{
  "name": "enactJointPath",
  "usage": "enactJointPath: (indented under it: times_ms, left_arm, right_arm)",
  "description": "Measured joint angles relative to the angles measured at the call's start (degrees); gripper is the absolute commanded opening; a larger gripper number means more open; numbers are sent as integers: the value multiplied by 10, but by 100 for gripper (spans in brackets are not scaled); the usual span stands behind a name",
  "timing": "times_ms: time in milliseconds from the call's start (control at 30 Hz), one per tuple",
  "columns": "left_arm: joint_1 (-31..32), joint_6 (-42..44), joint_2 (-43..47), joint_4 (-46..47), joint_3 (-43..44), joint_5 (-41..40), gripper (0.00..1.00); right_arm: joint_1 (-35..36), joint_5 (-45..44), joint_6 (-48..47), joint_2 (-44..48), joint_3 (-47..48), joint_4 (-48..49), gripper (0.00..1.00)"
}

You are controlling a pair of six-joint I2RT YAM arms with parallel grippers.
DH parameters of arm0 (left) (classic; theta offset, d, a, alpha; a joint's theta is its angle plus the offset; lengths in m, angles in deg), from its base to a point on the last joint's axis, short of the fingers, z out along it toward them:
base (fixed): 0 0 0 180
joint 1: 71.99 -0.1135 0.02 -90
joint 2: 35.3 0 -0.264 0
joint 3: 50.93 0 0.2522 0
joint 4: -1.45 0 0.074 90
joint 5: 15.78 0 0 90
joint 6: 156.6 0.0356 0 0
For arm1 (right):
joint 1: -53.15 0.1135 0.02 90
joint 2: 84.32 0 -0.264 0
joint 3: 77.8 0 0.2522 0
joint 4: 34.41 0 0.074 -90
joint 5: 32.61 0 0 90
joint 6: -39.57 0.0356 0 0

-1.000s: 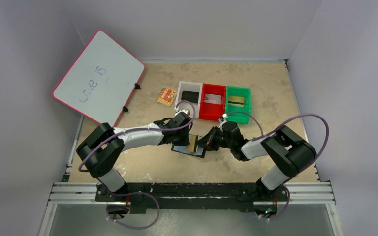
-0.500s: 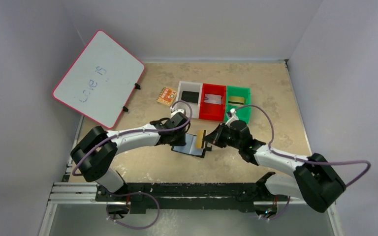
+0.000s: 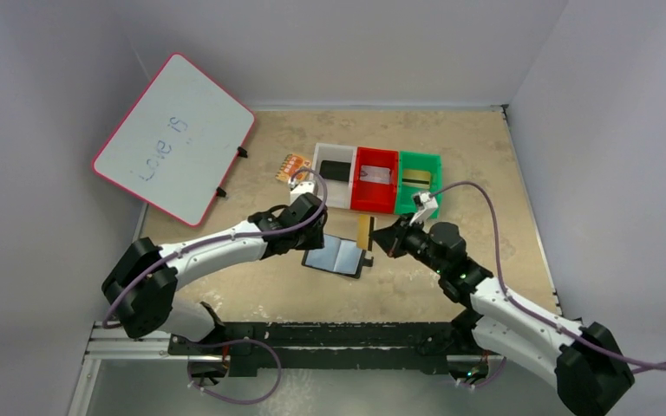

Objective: Take the credit cards out of the card holder

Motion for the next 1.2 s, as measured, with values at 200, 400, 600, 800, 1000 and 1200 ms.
enactJointPath:
  times_ms: [200,400,600,800,1000,1200]
  left_arm:
    - [0,-9,40,-17,0,-44,61]
    - [0,-26,94,-35,-4,-99,73]
    - [-1,-29,136,-63,-4,-145,77]
    - [-17,-26,141,-85,-4,-156,79]
    - [-45,-17,145,-90,-7,-141,81]
    - [-122,-7,154,-94,-9,-65,83]
  right_arm:
    - [0,0,-144,80,8,-4,0]
    - [0,-32,-345,49,102,-52,0]
    - [0,-134,-522,-32,196,-92,0]
    - [-70,-210,-695,-117,227,-126,0]
    - [-162,-160,-811,-161,247,-158,0]
    - [-197,-94,-870,-228,264,-155,0]
